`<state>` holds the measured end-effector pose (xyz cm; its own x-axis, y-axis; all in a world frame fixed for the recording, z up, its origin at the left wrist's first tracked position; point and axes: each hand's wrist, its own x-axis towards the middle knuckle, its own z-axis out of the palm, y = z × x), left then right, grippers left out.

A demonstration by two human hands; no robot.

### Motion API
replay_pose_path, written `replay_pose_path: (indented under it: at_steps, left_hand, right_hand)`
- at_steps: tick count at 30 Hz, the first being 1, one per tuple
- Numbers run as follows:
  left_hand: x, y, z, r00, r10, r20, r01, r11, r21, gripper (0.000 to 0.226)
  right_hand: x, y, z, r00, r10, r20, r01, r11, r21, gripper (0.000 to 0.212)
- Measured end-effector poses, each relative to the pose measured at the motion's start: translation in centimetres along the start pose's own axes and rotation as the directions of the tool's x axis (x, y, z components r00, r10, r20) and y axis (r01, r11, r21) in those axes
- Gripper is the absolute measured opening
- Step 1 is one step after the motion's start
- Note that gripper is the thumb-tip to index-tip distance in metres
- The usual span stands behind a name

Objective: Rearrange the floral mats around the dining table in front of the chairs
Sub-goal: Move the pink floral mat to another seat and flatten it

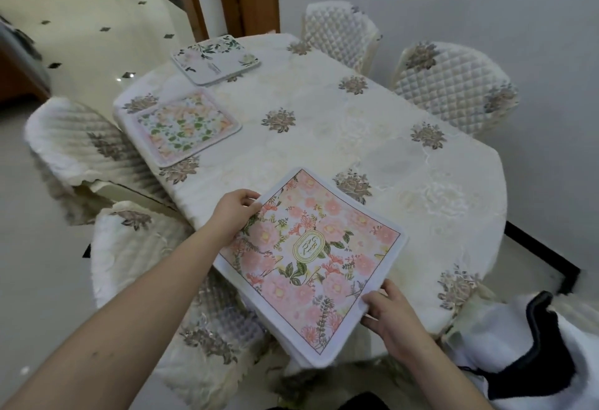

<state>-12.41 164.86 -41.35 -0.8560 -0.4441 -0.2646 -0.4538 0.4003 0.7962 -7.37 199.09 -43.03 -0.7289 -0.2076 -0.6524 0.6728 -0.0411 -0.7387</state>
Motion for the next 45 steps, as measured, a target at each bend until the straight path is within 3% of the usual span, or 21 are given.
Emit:
replay_pose_path:
  at_steps: [12, 17, 28, 35, 40, 45]
  left_hand:
    - [5.8, -0.7, 0.0, 0.975, -0.136, -0.177, 0.150, 0.986, 0.071, 0.006]
    - [7.6, -1.7, 0.6, 0.963, -0.145, -0.227, 0.174, 0.978, 0.112, 0.018]
    - [12.4, -4.6, -1.1, 0.949, -0.175, -0.262, 0.224, 0.959, 0.171, 0.020]
    - [15.0, -6.1, -1.4, 0.951, -0.165, -0.261, 0.218, 0.958, 0.188, 0.019]
    - [15.7, -6.4, -1.0, 0.952, -0.145, -0.270, 0.194, 0.967, 0.163, 0.021]
    - [16.3, -6.6, -0.4, 0.954, -0.098, -0.283, 0.154, 0.971, 0.180, 0.023]
  right_hand:
    - [6.7, -2.7, 2.5, 0.951, 0.215, 0.221, -0.190, 0.974, -0.127, 0.032]
    - [8.9, -3.4, 3.5, 0.924, 0.279, 0.261, -0.228, 0.951, -0.209, 0.031]
    - [12.9, -3.4, 7.6, 0.902, 0.335, 0.272, -0.304, 0.941, -0.151, 0.026]
    - [14.4, -2.2, 9.4, 0.923, 0.320, 0.213, -0.294, 0.945, -0.144, 0.021]
    - [14.5, -1.3, 9.7, 0.950, 0.286, 0.129, -0.253, 0.942, -0.221, 0.008]
    - [14.4, -1.1, 10.0, 0.952, 0.285, 0.110, -0.246, 0.929, -0.277, 0.011]
